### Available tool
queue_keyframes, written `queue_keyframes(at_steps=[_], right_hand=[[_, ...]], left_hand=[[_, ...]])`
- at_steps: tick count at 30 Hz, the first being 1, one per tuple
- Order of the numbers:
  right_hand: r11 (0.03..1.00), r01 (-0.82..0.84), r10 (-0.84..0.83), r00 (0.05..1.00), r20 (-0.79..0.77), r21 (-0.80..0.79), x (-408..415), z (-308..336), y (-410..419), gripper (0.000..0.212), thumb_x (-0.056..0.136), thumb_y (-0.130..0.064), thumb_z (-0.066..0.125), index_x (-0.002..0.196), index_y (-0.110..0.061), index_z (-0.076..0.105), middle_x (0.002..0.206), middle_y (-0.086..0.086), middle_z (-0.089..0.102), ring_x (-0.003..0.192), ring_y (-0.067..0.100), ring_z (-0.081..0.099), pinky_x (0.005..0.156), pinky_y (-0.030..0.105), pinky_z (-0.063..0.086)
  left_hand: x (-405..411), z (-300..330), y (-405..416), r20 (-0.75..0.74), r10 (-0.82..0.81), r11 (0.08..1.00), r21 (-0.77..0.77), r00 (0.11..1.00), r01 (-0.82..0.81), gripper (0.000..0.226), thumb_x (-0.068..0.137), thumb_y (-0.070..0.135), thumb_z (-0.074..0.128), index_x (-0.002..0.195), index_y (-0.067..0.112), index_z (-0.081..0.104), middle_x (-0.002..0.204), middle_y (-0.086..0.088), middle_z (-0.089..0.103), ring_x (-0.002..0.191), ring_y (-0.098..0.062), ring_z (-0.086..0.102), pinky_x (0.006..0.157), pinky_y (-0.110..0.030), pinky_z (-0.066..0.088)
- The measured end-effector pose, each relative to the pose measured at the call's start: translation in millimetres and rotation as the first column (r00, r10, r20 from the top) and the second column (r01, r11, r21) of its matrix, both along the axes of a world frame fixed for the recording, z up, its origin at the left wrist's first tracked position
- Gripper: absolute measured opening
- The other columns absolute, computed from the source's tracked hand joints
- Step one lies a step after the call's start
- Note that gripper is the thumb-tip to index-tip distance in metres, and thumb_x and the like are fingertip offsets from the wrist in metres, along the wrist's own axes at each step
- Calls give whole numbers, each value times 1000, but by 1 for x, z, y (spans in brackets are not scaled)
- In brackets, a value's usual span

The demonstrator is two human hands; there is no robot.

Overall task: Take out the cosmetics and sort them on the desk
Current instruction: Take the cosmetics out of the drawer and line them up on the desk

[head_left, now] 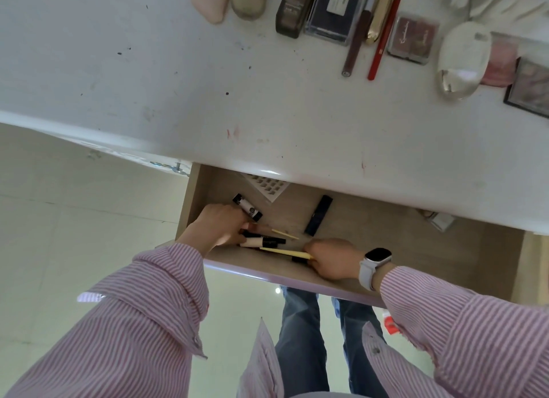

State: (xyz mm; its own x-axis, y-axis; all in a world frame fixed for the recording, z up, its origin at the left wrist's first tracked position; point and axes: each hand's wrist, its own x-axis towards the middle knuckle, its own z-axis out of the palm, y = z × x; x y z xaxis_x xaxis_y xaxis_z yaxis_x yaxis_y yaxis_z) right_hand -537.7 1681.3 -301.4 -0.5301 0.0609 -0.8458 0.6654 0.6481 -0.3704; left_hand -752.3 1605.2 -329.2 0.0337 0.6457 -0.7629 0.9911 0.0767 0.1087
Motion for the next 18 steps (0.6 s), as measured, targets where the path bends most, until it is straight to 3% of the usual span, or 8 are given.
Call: queue_keyframes(at_steps=[3,8,13,18], right_hand=[[1000,29,-29,999,32,-1,7,3,5,23,94,-22,40,108,-14,55,95,10,61,82,24,57,73,35,47],[995,91,-91,996,-5,38,19,10,14,16,93,-20,39,100,-15,52,74,0,48,67,19,48,54,26,35],[981,183,-180,983,-41,58,31,19,23,10,92,-19,40,88,-21,49,73,1,51,64,19,49,60,32,44],[963,260,-257,965,-51,67,37,19,27,15,94,-20,39,98,-16,54,72,2,52,60,16,47,56,27,39]], left_hand=[[3,0,0,-10,-3,1000,-10,1000,3,32,88,40,54,114,23,57,107,-1,63,97,-21,59,65,-28,38],[6,-1,4,-45,23,997,-72,999,-26,24,87,31,53,106,18,59,101,-1,62,89,-20,58,67,-29,39],[10,1,5,-86,17,997,-67,996,-23,17,87,26,52,101,19,58,97,0,61,90,-20,57,83,-33,37],[14,3,7,-108,-1,989,-144,994,-15,20,88,27,50,106,21,56,105,0,62,100,-21,56,94,-36,33]])
